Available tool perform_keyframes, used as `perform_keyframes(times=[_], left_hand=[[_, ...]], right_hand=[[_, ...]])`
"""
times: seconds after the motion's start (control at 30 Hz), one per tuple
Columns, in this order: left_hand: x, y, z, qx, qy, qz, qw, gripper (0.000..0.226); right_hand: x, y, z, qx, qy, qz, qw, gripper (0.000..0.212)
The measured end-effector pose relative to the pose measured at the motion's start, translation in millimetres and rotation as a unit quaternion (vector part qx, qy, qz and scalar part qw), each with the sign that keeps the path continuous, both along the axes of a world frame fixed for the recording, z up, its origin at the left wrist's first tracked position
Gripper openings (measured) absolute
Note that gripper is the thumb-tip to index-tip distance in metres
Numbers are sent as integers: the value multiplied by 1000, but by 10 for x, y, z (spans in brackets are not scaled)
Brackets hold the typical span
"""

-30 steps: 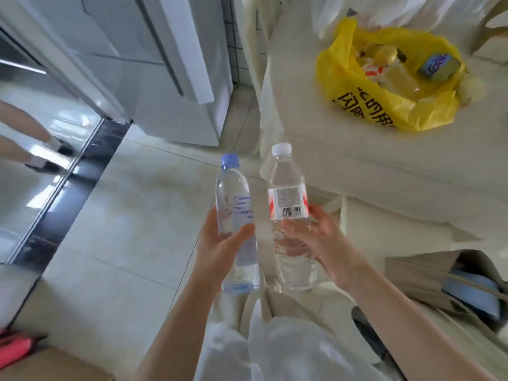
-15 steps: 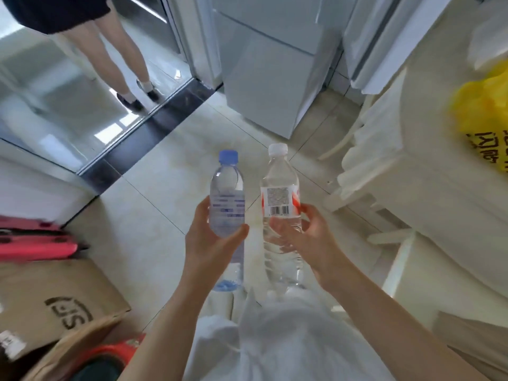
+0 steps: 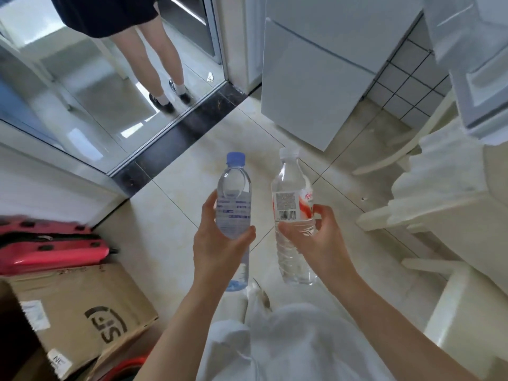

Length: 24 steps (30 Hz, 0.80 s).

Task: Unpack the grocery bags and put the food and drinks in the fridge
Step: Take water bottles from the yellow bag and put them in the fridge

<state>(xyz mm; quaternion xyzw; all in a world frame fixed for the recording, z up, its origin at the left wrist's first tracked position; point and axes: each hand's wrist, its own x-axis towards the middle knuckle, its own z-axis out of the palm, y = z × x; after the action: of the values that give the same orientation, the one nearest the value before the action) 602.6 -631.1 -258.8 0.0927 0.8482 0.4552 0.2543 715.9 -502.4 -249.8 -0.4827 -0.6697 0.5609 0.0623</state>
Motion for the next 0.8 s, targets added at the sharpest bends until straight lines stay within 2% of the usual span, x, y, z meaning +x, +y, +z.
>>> perform_keyframes(times=[0.53, 0.8], left_hand=[[-1570, 1847, 9, 44, 12, -10, 999, 85], [-2354, 2629, 122, 68, -13, -56, 996, 77]], right_hand=[[-1490, 1785, 179, 75, 3, 6, 997, 55], [-2220, 2462, 333, 62, 7, -53, 997, 56]])
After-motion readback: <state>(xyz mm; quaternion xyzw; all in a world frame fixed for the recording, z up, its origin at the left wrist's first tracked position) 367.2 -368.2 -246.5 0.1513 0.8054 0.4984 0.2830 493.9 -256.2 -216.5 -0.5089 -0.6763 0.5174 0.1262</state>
